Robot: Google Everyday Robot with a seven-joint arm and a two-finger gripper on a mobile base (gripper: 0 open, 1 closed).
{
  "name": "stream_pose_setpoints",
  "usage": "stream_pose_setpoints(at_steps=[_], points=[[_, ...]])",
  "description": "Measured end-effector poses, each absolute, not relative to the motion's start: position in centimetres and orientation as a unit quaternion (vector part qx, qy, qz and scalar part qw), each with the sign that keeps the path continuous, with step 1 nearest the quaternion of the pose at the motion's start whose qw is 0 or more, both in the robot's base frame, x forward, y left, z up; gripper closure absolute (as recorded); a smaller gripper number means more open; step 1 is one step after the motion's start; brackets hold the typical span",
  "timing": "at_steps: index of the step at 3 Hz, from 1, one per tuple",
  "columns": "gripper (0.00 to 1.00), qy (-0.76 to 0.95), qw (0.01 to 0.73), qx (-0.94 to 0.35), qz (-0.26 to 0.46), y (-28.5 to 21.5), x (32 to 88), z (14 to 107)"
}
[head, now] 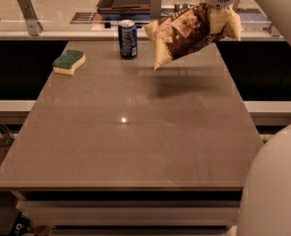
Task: Move brown chip bag near pepsi can
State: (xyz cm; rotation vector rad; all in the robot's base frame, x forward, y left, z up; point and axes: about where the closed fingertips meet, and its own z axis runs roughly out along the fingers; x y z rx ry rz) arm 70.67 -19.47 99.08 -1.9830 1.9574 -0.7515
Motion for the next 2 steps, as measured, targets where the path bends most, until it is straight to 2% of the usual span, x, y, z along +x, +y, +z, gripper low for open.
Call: stream_pose_setpoints(at_steps=[2], points=[[1.0,0.662,0.131,-0.683,-0.279,-19.6,74.8,95.3]])
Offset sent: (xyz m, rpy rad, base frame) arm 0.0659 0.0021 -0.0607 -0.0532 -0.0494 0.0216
